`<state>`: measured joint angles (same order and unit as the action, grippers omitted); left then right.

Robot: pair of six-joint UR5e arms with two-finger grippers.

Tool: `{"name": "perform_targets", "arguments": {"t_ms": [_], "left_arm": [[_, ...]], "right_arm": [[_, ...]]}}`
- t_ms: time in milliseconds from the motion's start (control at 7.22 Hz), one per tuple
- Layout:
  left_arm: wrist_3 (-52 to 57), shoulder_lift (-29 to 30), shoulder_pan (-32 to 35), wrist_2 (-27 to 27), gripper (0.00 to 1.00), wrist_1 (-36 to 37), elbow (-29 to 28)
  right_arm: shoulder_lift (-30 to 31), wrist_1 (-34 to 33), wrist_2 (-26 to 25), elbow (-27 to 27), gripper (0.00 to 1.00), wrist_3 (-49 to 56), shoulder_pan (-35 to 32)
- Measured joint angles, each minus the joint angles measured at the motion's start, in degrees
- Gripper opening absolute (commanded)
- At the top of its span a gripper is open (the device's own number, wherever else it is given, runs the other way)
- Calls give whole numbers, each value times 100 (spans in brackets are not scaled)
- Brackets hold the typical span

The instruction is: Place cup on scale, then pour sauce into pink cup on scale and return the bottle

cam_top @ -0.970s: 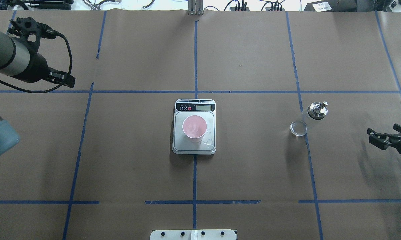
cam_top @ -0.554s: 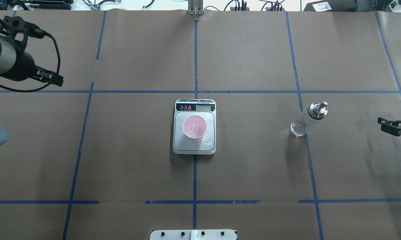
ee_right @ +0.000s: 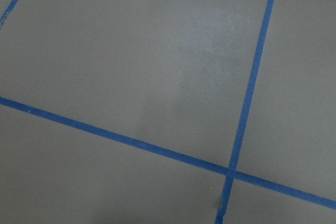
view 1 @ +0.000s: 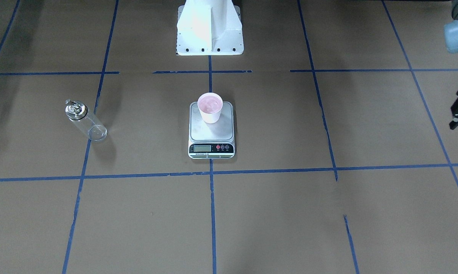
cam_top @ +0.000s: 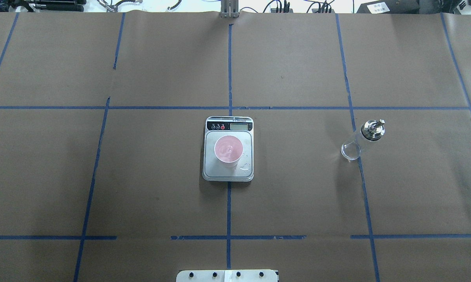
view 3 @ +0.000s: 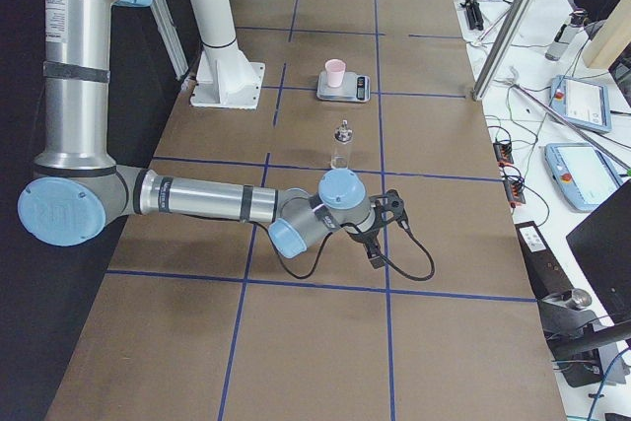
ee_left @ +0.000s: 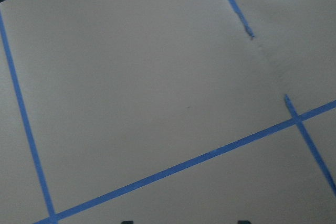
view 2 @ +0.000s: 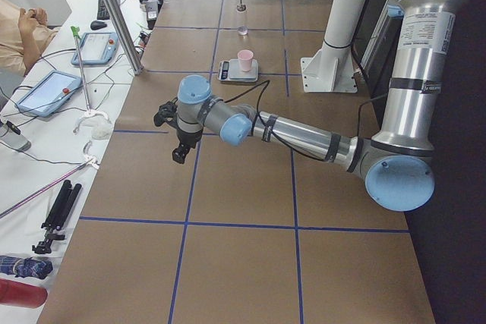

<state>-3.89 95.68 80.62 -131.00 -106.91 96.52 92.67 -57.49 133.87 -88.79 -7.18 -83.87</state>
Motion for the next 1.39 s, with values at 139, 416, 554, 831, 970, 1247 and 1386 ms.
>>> {"name": "perform_targets", "arguments": {"t_ms": [139,416,554,831,970,1247,1386], "left_arm": [[268,15,311,-183,100,73,-261],[384,53,742,-323,100,382,-678],[384,92,857,-388,100,630,-931],[415,12,919,-490,100,1474,-761],[435,-151,907,-463,100,1518,-710],[409,-369,890,-439,100,985,-770],[406,-416,887,-463,100,805,-860]], "right_arm": [[-186,-988,159,-15,100,813,-192],[-393,-2632,230,-94,100,2121,-361],[-512,-3202,217,-125,100,2478,-336],[-896,-3977,117,-137,100,2690,-221],[-1037,-4145,70,-141,100,2685,-215],[-1125,-4209,-207,-191,100,2616,-230],[-1119,-4211,-352,-244,100,2488,-233]]}}
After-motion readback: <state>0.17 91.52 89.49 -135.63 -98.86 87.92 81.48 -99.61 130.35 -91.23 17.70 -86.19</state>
